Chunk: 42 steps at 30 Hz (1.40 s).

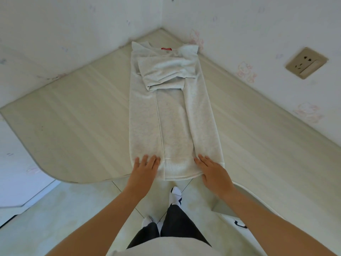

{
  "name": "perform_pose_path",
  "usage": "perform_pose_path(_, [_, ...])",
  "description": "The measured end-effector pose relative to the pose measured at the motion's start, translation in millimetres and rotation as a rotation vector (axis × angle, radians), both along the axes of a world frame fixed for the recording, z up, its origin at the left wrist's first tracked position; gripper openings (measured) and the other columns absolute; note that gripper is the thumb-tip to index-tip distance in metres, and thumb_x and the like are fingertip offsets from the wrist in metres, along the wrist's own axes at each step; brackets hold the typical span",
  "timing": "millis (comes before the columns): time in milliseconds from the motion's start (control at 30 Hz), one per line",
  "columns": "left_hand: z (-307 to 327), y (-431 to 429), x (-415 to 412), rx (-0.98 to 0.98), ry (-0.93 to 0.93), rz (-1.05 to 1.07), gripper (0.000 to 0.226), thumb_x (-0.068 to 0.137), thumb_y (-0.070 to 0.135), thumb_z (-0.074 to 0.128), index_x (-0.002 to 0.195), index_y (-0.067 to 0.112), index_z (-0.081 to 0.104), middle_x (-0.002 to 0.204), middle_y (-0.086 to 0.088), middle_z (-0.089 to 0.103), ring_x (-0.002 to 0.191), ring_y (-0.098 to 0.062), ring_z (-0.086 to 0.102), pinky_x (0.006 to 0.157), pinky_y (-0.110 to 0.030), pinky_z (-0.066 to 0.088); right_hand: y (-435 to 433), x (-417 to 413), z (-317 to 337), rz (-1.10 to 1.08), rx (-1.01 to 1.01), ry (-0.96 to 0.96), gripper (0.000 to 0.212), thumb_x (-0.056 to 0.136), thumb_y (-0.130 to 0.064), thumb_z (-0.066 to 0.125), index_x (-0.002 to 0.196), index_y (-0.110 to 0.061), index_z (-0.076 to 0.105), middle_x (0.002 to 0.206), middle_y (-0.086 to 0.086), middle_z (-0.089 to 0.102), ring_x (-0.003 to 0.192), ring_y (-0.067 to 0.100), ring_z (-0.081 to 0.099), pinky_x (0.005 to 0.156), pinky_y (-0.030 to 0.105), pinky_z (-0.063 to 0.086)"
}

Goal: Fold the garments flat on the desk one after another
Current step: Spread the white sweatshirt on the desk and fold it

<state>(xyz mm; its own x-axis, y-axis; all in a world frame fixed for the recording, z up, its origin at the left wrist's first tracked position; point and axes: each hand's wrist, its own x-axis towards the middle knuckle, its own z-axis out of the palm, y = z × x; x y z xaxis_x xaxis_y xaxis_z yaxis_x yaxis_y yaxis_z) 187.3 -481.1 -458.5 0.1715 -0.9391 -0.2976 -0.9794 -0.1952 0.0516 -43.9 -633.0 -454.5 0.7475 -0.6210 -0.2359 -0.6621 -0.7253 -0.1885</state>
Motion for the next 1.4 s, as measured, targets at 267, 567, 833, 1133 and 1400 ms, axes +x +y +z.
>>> perform_pose_path(267, [93, -58, 70, 0.268, 0.526, 0.141, 0.015, 0.095, 0.009, 0.042, 0.098, 0.007, 0.057, 0.092, -0.004, 0.054, 0.088, -0.02, 0.054, 0.064, -0.023, 0.034, -66, 61, 107, 0.007, 0.257, 0.316, 0.03, 0.093, -0.016, 0.038, 0.107, -0.025, 0.063, 0.108, 0.0, 0.063, 0.092, 0.021, 0.058, 0.075, 0.031, 0.043])
perform_pose_path(567, [140, -151, 137, -0.039, 0.366, 0.242, 0.032, 0.089, 0.01, 0.048, 0.06, 0.018, 0.035, 0.061, 0.003, 0.041, 0.06, -0.017, 0.04, 0.051, -0.026, 0.026, -186, 122, 153, -0.108, 0.135, 0.251, 0.033, 0.082, -0.044, 0.065, 0.102, -0.018, 0.06, 0.097, -0.005, 0.062, 0.088, 0.019, 0.061, 0.072, 0.031, 0.048])
perform_pose_path(833, [73, -203, 165, -0.531, 0.15, 0.572, 0.026, 0.088, 0.005, 0.052, 0.113, 0.01, 0.055, 0.11, -0.01, 0.054, 0.102, -0.029, 0.053, 0.088, -0.039, 0.043, -245, 155, 97, -0.207, -0.187, -0.243, 0.029, 0.091, -0.031, 0.061, 0.118, -0.022, 0.057, 0.112, -0.004, 0.062, 0.103, 0.019, 0.058, 0.088, 0.032, 0.04])
perform_pose_path(1133, [-15, -161, 133, -0.039, 0.108, 0.287, 0.075, 0.081, 0.065, -0.007, 0.151, 0.038, -0.01, 0.16, 0.009, -0.014, 0.148, -0.016, -0.008, 0.119, -0.04, -0.008, -196, 125, -4, 0.027, 0.107, 0.219, 0.063, 0.093, -0.059, 0.01, 0.146, -0.043, -0.02, 0.154, -0.007, -0.033, 0.145, 0.019, -0.022, 0.119, 0.044, -0.005])
perform_pose_path(1400, [-11, -130, 142, -0.132, 0.169, 0.194, 0.072, 0.088, 0.069, 0.013, 0.152, 0.036, 0.006, 0.161, 0.009, 0.001, 0.148, -0.012, 0.001, 0.12, -0.033, 0.0, -199, 101, 8, 0.128, 0.223, 0.163, 0.095, 0.079, -0.079, 0.038, 0.149, -0.042, -0.014, 0.156, -0.011, -0.029, 0.144, 0.01, -0.023, 0.12, 0.038, -0.004])
